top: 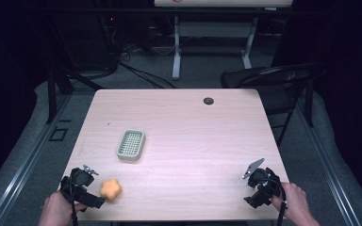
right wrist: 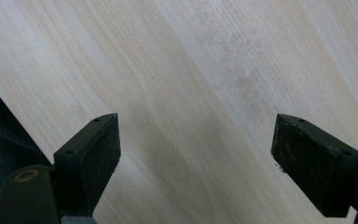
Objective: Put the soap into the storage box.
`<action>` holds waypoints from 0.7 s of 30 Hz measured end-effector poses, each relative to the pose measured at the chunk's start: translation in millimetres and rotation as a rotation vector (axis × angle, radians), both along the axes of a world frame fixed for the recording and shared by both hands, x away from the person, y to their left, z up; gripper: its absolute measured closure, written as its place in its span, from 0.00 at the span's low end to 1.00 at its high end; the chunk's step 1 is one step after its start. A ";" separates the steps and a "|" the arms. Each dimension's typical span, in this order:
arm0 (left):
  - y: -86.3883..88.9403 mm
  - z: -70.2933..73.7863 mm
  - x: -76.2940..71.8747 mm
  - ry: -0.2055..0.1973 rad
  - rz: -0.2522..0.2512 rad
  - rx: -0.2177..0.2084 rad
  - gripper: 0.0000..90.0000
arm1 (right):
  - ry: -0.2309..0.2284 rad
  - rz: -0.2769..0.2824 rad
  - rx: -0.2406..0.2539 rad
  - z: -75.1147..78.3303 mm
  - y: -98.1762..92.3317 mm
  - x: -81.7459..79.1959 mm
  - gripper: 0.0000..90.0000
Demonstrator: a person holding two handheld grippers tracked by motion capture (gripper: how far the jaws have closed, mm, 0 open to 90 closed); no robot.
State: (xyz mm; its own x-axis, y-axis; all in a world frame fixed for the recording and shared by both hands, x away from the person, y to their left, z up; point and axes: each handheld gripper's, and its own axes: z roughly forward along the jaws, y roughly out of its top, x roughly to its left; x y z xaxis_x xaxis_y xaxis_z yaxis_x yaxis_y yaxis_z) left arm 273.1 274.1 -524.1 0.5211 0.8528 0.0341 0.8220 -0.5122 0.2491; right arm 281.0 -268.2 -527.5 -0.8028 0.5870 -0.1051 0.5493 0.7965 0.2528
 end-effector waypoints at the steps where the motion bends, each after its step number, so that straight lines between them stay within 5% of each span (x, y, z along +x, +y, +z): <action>1: -0.4 0.1 0.4 0.001 -0.002 0.004 0.00 | 0.001 0.000 -0.002 -0.3 -0.4 0.4 0.17; 21: -14.7 9.9 5.0 -0.012 -0.073 0.044 0.00 | 0.008 -0.013 -0.013 -2.8 0.1 2.4 0.17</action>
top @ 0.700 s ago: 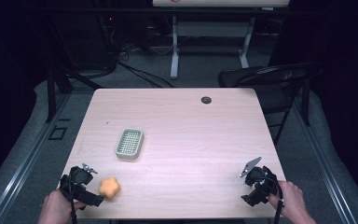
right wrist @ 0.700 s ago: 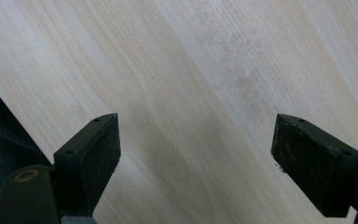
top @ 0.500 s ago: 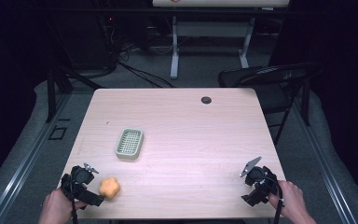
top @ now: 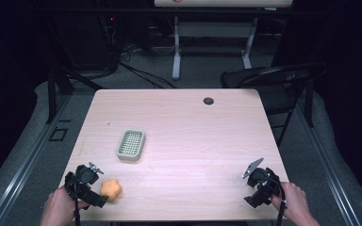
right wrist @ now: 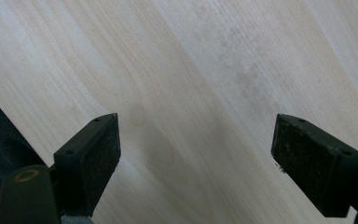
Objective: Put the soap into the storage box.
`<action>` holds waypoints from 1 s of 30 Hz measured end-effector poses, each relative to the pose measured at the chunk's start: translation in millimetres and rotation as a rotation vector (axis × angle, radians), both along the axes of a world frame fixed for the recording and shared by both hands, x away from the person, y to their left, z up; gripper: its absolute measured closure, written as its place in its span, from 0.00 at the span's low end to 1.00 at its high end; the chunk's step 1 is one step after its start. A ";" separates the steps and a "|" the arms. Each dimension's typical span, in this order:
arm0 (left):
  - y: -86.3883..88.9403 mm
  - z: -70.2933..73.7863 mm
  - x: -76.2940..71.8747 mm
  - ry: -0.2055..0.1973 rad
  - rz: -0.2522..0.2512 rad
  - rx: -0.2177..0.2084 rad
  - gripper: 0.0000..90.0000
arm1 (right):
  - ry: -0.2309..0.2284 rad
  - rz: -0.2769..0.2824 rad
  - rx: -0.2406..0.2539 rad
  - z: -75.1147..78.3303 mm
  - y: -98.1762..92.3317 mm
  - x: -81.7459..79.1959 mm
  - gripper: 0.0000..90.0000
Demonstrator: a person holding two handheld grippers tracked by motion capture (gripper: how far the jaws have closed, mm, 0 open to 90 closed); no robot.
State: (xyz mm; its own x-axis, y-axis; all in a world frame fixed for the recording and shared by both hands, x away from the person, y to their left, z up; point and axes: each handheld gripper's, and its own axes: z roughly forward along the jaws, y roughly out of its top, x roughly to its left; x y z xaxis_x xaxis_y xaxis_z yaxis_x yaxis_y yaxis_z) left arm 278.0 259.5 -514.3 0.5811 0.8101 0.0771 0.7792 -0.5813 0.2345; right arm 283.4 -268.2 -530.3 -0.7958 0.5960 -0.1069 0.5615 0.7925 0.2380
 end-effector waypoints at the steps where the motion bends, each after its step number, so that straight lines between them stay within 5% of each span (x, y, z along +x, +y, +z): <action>1: 0.0 0.0 0.0 0.000 0.000 0.000 0.00 | 0.000 0.000 0.000 0.0 0.0 0.0 0.17; 18: -26.3 -5.8 23.3 0.087 -0.065 0.026 0.00 | 0.025 -0.009 -0.004 -3.2 0.5 1.0 0.17; 30: -28.3 -18.4 32.0 0.129 -0.054 0.040 0.00 | 0.031 -0.007 -0.012 -4.5 0.9 1.6 0.17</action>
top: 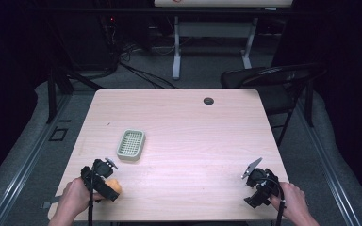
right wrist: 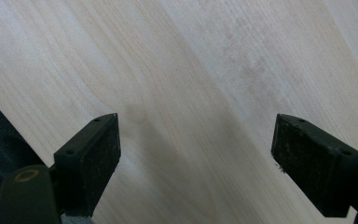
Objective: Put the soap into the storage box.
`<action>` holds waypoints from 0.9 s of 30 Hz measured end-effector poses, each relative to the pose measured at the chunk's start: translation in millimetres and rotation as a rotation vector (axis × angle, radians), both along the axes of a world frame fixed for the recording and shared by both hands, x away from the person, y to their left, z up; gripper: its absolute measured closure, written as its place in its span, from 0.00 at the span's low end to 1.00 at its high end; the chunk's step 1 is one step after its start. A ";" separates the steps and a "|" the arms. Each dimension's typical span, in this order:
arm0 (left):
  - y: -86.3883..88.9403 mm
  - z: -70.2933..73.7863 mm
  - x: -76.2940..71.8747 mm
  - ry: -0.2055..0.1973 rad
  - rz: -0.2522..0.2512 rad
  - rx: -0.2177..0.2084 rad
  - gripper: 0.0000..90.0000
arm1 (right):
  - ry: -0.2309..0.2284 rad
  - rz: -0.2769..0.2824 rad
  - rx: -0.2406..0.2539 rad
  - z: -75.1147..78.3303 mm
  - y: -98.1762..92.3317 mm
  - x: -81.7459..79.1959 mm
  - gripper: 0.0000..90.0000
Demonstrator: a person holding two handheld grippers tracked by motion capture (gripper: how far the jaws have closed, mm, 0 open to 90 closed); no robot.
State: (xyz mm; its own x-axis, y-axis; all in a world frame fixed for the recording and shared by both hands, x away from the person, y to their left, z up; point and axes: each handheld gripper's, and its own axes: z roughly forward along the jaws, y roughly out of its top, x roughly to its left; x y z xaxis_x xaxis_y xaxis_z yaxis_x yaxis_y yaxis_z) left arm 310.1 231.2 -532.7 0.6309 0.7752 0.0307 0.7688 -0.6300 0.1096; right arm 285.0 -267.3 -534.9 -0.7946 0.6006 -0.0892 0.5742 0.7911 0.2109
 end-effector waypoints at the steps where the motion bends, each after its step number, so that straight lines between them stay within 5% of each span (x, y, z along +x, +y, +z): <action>1: -0.6 -1.2 1.2 0.011 0.001 -0.001 0.00 | 0.003 -0.001 0.003 -0.2 0.1 -0.1 0.17; 15: -2.5 -8.8 10.6 0.033 0.044 0.029 0.01 | 0.011 0.001 -0.003 -0.9 0.1 -0.4 0.17; 27: -4.1 -13.0 10.3 0.074 0.043 0.003 0.22 | 0.021 0.000 -0.004 -2.5 0.4 -0.1 0.17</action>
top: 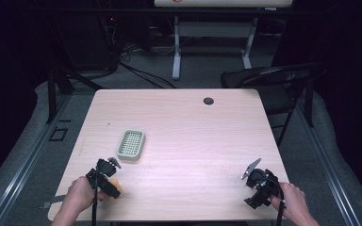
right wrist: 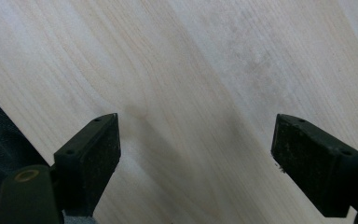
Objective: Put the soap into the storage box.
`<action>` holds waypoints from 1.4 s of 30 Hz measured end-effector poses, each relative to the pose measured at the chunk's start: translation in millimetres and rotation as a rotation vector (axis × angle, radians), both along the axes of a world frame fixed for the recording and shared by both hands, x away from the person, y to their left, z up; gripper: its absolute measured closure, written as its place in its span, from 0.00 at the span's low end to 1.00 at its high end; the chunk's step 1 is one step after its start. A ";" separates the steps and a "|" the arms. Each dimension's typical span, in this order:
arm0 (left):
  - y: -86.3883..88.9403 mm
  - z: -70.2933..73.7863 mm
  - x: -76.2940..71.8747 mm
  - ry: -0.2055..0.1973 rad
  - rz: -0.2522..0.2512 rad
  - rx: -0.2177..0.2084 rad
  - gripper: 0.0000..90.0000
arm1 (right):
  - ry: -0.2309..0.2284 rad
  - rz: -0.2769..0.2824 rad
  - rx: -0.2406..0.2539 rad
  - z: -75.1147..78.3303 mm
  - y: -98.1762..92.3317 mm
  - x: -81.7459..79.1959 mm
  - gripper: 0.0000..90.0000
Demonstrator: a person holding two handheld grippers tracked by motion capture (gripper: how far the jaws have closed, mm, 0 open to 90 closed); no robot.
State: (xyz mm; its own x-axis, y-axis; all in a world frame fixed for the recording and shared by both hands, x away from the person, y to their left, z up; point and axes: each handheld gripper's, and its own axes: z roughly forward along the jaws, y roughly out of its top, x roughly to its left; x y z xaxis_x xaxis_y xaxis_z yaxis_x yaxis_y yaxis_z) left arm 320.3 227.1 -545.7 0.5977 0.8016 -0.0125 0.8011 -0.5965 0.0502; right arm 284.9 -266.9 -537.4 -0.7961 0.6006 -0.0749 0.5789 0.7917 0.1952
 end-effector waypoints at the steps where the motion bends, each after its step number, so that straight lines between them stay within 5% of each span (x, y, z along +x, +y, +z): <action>1: -0.3 -0.2 0.0 0.002 -0.004 -0.002 0.24 | -0.001 0.000 -0.001 0.0 0.1 -0.1 0.17; 21: -3.8 0.2 -2.1 0.010 -0.032 0.019 0.30 | 0.009 0.007 -0.006 -1.1 0.5 0.4 0.17; 42: 2.6 19.6 -2.8 -0.028 -0.025 -0.007 0.30 | 0.015 0.004 -0.014 -1.8 0.2 0.7 0.17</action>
State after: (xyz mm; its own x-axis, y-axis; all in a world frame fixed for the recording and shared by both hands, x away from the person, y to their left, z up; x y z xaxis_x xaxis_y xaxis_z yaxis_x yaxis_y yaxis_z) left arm 317.5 229.8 -526.1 0.6180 0.7861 -0.0013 0.7839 -0.6162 0.0765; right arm 285.7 -266.8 -539.2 -0.7995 0.5964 -0.0711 0.5785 0.7965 0.1757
